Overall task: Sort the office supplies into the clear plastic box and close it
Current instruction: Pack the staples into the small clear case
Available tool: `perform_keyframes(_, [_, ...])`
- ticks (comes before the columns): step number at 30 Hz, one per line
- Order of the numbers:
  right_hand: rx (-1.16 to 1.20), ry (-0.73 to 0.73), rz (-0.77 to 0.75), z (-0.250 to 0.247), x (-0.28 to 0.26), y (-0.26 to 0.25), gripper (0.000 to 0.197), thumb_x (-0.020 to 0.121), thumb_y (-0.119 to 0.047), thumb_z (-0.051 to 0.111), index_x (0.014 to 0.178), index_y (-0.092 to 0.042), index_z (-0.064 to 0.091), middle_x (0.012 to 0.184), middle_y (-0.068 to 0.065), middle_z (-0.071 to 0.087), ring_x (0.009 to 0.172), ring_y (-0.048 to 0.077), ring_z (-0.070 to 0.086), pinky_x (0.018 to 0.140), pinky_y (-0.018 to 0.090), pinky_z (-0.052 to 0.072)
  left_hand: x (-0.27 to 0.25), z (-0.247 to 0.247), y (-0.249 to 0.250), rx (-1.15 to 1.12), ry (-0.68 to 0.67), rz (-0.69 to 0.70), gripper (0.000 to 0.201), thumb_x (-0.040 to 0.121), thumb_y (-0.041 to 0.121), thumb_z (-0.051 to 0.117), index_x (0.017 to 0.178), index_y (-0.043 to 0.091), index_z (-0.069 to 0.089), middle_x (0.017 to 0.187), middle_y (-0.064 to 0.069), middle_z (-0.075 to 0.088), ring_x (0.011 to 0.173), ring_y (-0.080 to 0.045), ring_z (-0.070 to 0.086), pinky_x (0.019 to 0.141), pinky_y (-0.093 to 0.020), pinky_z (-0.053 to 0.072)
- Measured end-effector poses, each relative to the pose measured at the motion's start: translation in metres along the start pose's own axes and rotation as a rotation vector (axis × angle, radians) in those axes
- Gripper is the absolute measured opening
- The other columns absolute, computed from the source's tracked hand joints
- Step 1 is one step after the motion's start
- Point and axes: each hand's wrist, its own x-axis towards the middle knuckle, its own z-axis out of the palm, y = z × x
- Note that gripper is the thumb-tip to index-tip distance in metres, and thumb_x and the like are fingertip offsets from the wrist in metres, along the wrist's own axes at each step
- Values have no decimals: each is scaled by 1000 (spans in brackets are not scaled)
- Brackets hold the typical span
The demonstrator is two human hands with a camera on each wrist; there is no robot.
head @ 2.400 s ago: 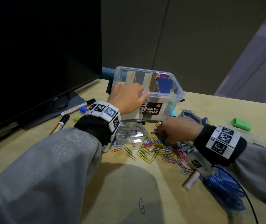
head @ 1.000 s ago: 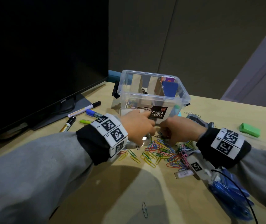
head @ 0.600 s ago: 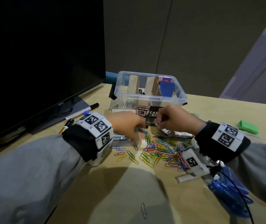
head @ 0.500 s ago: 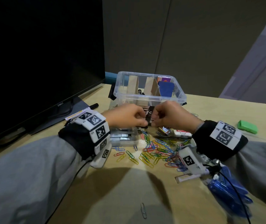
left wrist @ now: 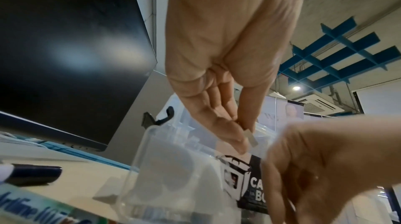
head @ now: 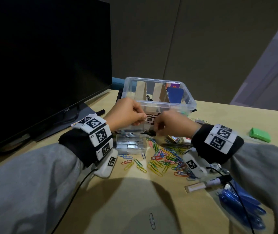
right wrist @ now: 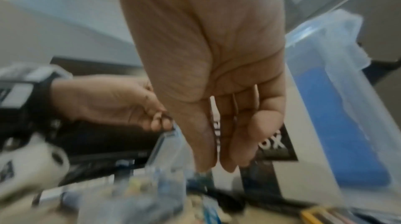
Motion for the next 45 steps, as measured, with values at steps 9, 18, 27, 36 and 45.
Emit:
perform_keyframes(9, [-123, -176, -34, 10, 26, -15, 16, 87, -22, 68, 100, -22, 75, 93, -5, 72, 78, 14, 65, 78, 35, 57, -9, -11, -14, -8, 9, -31, 5, 88, 11, 70, 83, 10, 72, 70, -7, 72, 61, -12, 68, 60, -24, 57])
perform_keyframes(18, [-215, -130, 5, 25, 32, -23, 19, 83, -28, 71, 94, -13, 69, 82, 0, 55, 79, 20, 56, 70, 33, 54, -12, -13, -22, -111, -3, -73, 5, 87, 8, 70, 84, 12, 71, 69, -7, 72, 61, -13, 68, 60, -24, 54])
perform_keyframes(27, [10, -194, -10, 11, 13, 7, 2, 78, -16, 73, 76, -16, 72, 77, -3, 69, 64, 6, 55, 56, 15, 42, -18, -8, -19, -293, -74, -130, 9, 86, -5, 67, 88, 4, 69, 67, -8, 69, 56, -11, 64, 58, -19, 53])
perform_keyframes(36, [-194, -216, -8, 20, 7, -7, 19, 81, -30, 73, 96, -20, 70, 84, -5, 60, 84, 18, 61, 75, 35, 56, -19, 3, -9, -233, -82, -136, 8, 84, -1, 70, 89, 4, 72, 75, -4, 71, 62, -8, 67, 65, -20, 54])
perform_keyframes(45, [-143, -187, 1, 20, 8, -4, 13, 90, -21, 60, 96, -13, 68, 87, 2, 63, 83, 21, 61, 75, 31, 55, -22, 2, -11, -272, -124, -201, 14, 86, -8, 62, 92, 2, 71, 70, -5, 68, 59, -7, 65, 59, -15, 49])
